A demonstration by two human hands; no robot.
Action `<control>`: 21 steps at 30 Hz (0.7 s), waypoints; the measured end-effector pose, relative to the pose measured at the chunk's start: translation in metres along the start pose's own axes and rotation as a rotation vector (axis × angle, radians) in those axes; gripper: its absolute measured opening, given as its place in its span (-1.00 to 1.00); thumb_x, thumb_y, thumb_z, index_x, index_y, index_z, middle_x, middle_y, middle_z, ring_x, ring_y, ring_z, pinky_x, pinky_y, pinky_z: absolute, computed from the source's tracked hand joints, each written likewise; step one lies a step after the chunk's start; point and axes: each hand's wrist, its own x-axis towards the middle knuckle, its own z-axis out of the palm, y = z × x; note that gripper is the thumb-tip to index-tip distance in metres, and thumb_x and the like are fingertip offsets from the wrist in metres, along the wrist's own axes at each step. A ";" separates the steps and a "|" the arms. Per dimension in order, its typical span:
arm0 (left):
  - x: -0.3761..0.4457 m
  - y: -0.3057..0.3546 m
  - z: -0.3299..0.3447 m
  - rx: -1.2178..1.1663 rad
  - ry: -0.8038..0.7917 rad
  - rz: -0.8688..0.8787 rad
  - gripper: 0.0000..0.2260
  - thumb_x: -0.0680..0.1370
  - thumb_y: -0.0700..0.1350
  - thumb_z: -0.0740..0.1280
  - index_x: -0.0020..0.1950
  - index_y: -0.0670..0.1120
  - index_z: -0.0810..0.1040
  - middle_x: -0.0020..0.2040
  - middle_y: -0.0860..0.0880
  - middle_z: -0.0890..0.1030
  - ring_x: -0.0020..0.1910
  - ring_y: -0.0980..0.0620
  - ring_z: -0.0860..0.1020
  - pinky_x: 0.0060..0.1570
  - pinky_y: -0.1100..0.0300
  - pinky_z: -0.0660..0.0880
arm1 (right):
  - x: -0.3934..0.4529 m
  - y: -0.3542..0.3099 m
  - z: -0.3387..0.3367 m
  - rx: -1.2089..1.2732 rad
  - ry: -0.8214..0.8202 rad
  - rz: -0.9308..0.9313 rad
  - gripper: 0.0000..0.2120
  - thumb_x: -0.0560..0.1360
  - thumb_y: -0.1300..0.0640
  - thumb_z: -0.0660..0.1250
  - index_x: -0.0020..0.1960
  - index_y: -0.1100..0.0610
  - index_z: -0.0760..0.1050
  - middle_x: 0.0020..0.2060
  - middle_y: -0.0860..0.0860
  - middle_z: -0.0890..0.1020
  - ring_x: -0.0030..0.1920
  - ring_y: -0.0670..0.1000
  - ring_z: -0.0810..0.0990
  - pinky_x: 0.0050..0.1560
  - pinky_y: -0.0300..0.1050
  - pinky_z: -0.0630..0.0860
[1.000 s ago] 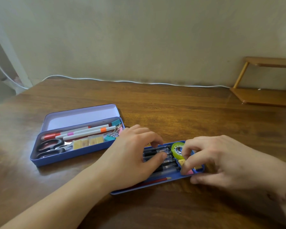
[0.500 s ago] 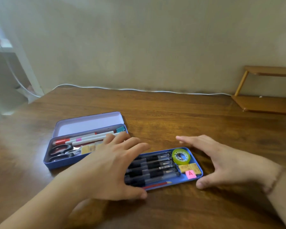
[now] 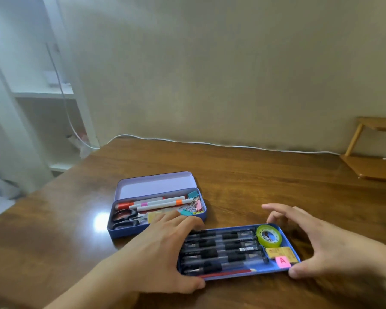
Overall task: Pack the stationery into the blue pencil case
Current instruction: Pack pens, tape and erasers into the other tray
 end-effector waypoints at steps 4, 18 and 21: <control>-0.014 -0.017 -0.014 -0.027 0.055 -0.037 -0.25 0.24 0.52 0.34 0.34 0.33 0.18 0.20 0.42 0.28 0.25 0.41 0.21 0.25 0.41 0.19 | 0.016 -0.016 -0.005 -0.046 0.015 -0.037 -0.03 0.16 -0.31 0.56 0.34 -0.57 -0.03 0.18 -0.46 0.32 0.30 -0.34 0.30 0.31 -0.25 0.38; -0.052 -0.108 -0.063 0.015 0.123 -0.252 -0.27 0.24 0.39 0.44 0.32 0.21 0.30 0.17 0.28 0.41 0.20 0.26 0.37 0.22 0.35 0.33 | 0.145 -0.071 0.010 -0.034 0.062 -0.212 -0.11 0.22 -0.18 0.59 0.32 -0.50 0.08 0.16 -0.38 0.34 0.17 -0.48 0.27 0.04 -0.49 0.37; -0.051 -0.117 -0.063 0.008 0.111 -0.277 -0.25 0.25 0.38 0.45 0.35 0.19 0.30 0.19 0.27 0.41 0.22 0.26 0.36 0.18 0.41 0.27 | 0.159 -0.074 0.009 -0.032 0.048 -0.213 -0.12 0.21 -0.18 0.59 0.30 -0.52 0.09 0.17 -0.37 0.35 0.15 -0.50 0.27 0.05 -0.45 0.37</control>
